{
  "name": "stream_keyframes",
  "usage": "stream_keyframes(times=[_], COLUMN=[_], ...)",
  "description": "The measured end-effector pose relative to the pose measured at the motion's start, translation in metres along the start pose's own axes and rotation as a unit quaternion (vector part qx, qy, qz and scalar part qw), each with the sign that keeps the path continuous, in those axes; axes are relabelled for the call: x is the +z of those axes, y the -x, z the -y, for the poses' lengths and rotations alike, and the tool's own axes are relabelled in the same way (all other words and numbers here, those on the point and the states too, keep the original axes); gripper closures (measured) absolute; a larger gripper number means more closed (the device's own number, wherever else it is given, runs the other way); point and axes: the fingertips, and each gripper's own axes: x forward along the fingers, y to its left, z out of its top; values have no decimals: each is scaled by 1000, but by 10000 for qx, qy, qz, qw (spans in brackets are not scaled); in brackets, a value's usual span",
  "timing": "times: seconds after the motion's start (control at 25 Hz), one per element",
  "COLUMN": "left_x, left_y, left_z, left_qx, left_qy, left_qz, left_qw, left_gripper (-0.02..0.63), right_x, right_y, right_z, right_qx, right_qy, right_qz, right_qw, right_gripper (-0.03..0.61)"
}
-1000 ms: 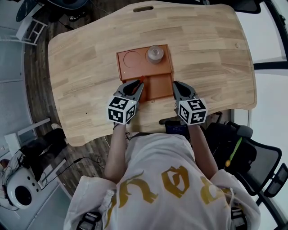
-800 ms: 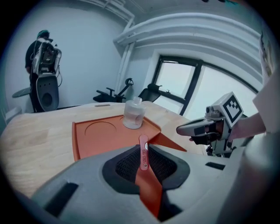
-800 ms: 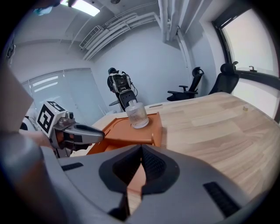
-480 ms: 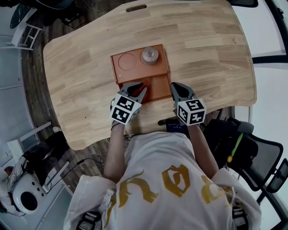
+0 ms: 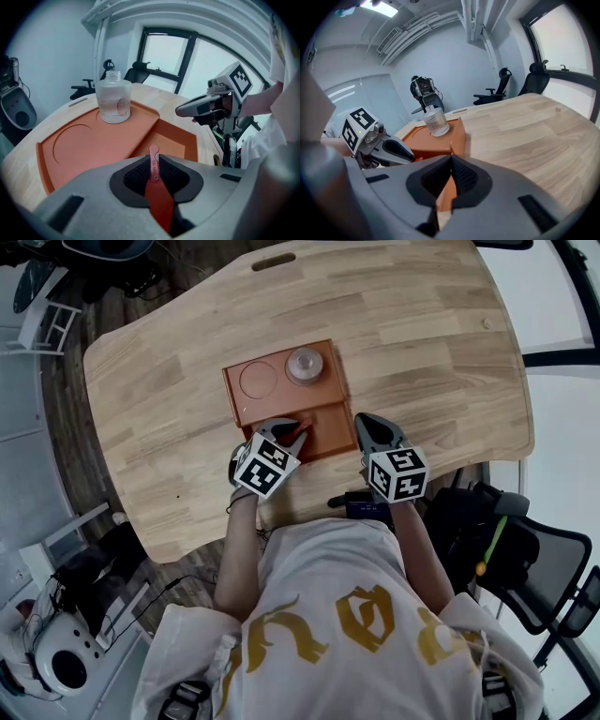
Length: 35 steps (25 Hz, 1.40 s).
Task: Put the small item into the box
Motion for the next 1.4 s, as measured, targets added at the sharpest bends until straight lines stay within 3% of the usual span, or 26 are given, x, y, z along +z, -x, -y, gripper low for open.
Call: stream_keyframes(times=[0.4, 0.8, 1.4], left_x=[-9, -19, -25], left_y=[-22, -35, -42], left_z=[4, 7, 9], left_qx=[-271, -440, -413], left_qy=[-404, -337, -222], left_qz=[-644, -1039, -1253], left_qw=[9967, 9930, 9910], left_gripper=[557, 557, 557], right_x=[0, -6, 2], right_y=[-11, -17, -14], right_z=[14, 17, 27], right_qx=[-118, -94, -115], right_qy=[-151, -208, -319], right_qz=[-62, -137, 8], right_qw=[9998, 9996, 9994], right_gripper=[568, 566, 566])
